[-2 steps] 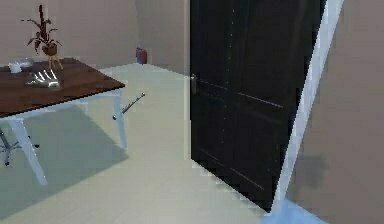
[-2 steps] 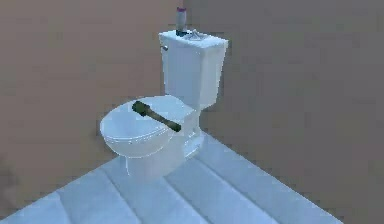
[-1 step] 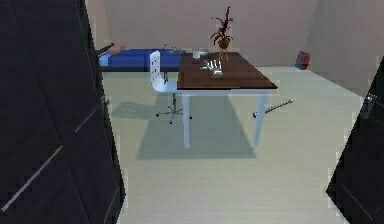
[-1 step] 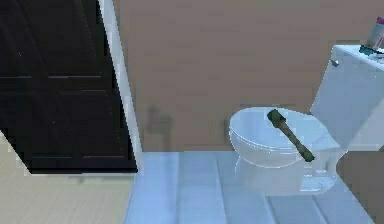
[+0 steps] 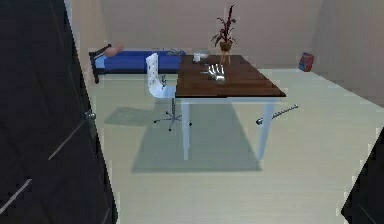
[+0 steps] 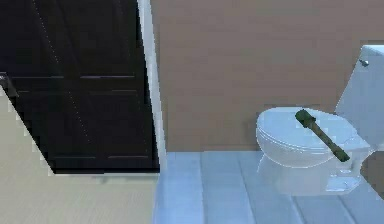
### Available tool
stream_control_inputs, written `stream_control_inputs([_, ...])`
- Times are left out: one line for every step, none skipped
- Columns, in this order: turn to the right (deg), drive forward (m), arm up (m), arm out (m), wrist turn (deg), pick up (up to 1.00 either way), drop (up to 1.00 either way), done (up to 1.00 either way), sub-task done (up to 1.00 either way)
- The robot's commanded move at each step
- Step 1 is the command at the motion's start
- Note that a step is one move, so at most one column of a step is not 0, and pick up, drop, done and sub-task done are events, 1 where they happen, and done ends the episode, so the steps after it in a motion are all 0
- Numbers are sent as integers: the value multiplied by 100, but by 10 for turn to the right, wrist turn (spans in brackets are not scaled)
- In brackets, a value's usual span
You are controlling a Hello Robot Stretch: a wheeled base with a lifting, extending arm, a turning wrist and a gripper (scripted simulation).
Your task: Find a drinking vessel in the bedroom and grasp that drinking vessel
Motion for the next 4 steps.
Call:
stream_control_inputs([0, 90, 0, 0, 0, 0, 0, 0, 0])
stream_control_inputs([-270, 0, 0, 0, 0, 0, 0, 0, 0])
stream_control_inputs([0, 100, 0, 0, 0, 0, 0, 0, 0])
stream_control_inputs([0, 60, 0, 0, 0, 0, 0, 0, 0])
